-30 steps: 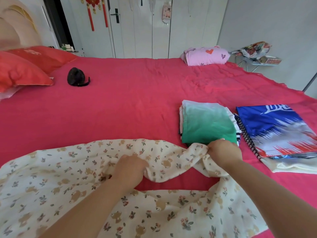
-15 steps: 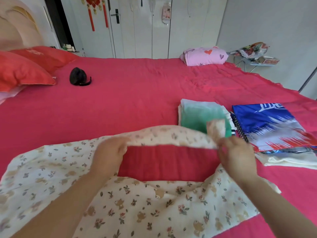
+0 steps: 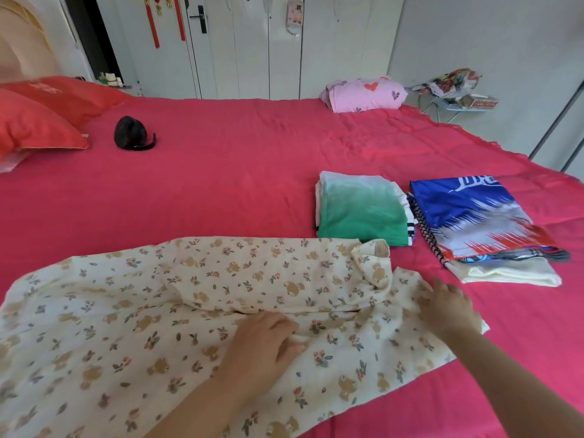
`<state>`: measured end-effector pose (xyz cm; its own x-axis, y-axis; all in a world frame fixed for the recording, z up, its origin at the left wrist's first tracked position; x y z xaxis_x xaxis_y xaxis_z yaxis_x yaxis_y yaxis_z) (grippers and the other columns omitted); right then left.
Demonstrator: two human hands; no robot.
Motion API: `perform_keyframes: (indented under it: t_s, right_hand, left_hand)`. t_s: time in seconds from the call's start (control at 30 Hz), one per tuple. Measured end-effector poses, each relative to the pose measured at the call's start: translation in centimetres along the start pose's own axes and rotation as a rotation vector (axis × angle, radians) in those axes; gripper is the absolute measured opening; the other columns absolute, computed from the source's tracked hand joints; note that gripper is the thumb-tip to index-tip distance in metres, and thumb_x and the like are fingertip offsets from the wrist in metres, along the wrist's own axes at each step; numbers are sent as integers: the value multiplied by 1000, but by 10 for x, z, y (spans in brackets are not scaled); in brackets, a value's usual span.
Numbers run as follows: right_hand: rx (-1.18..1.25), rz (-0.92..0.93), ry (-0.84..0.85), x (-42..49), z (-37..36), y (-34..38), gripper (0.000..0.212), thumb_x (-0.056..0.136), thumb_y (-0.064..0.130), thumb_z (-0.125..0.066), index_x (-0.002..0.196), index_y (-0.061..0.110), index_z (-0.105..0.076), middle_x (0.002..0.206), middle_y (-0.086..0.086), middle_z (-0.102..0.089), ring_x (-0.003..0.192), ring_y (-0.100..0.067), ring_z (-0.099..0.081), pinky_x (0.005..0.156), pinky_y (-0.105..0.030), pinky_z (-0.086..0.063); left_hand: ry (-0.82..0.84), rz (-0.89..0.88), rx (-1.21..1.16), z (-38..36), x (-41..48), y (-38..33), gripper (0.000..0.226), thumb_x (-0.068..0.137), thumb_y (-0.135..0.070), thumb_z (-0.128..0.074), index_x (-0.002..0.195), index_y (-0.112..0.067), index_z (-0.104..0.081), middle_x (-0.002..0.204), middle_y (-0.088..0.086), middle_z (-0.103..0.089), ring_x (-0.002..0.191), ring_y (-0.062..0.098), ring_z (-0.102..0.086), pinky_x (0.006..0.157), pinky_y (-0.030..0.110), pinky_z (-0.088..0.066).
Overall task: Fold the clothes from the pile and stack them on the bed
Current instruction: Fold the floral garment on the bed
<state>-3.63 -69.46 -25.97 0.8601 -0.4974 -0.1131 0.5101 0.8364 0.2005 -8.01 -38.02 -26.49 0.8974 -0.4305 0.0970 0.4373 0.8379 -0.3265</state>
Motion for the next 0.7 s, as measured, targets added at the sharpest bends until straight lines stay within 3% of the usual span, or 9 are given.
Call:
perform_keyframes:
  t_s: [0.07,0.13,0.23,0.3,0.37,0.43,0.5,0.6,0.7]
  right_hand:
    - [-63,-14,66,-1,-2,-9,44,92,37,-44,129,12,-40,124,-13,-52,116,-33,-49,96,-43,-39]
    - [-39,39,30,-2,-2,-19,32,92,30,-46,116,10,-50,111,-12,-58,103,-32,-55,87,-40,-46]
    - [74,107,-92,-8,12,-34,27,91,18,-47,115,7,-54,103,-16,-56,93,-35,-57,71,-37,-46]
    - [144,94,-156,-12,26,-48,30,90,15,-49,120,10,-55,105,-17,-56,92,-35,-59,68,-37,-44]
    - [181,70,-149,-16,36,-64,34,88,12,-53,121,11,-55,106,-19,-59,90,-34,-61,66,-34,-43]
    - [183,35,-71,-22,40,-77,36,85,10,-58,121,9,-55,104,-17,-64,91,-32,-62,66,-32,-43]
    - [95,18,42,-29,37,-89,34,84,9,-58,117,7,-57,100,-15,-65,92,-30,-60,68,-29,-42]
    - [40,16,115,-40,30,-102,24,88,7,-47,108,5,-60,84,-9,-57,80,-24,-52,66,-26,-37]
    - [138,-43,94,-43,29,-116,26,90,8,-45,113,5,-57,95,-13,-62,82,-24,-51,69,-27,-37]
  left_hand:
    - [24,3,21,-8,-2,-12,76,72,-68,-3,136,-44,-36,140,-23,-31,133,2,-22,110,23,-5]
    - [39,31,37,-13,-4,-22,70,75,-63,-11,135,-42,-40,142,-19,-33,136,9,-25,111,31,-6]
    - [-51,-4,72,-16,-2,-36,46,79,-49,-33,113,-38,-63,115,-15,-59,112,10,-53,96,32,-41]
    - [-107,-46,39,-15,-2,-45,40,85,-50,-34,106,-36,-66,104,-16,-61,102,7,-51,87,32,-53]
    - [-13,-63,19,-17,-4,-59,57,87,-68,-23,120,-36,-57,120,-17,-53,114,7,-47,102,35,-42]
    - [160,-49,6,-25,-10,-69,76,75,-77,-32,140,-39,-31,139,-18,-33,130,8,-28,111,30,-18]
    - [245,-79,58,-32,-16,-80,70,83,-61,-47,144,-37,-25,141,-15,-31,130,9,-26,111,29,-18]
    - [141,-105,38,-34,-22,-91,42,97,-20,-41,137,-31,-43,120,-8,-51,107,8,-41,95,21,-37]
    - [200,-163,2,-32,-22,-96,41,96,-15,-38,133,-28,-49,114,-6,-53,105,10,-45,89,22,-39]
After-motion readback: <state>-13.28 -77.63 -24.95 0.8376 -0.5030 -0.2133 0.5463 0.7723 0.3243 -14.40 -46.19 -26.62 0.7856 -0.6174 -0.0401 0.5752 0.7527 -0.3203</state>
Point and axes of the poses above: each hand's wrist, its own x-axis towards the middle knuckle, its own z-axis out of the back of the hand, y = z × x, the point moved 1 cm from there along x, towards the middle knuckle
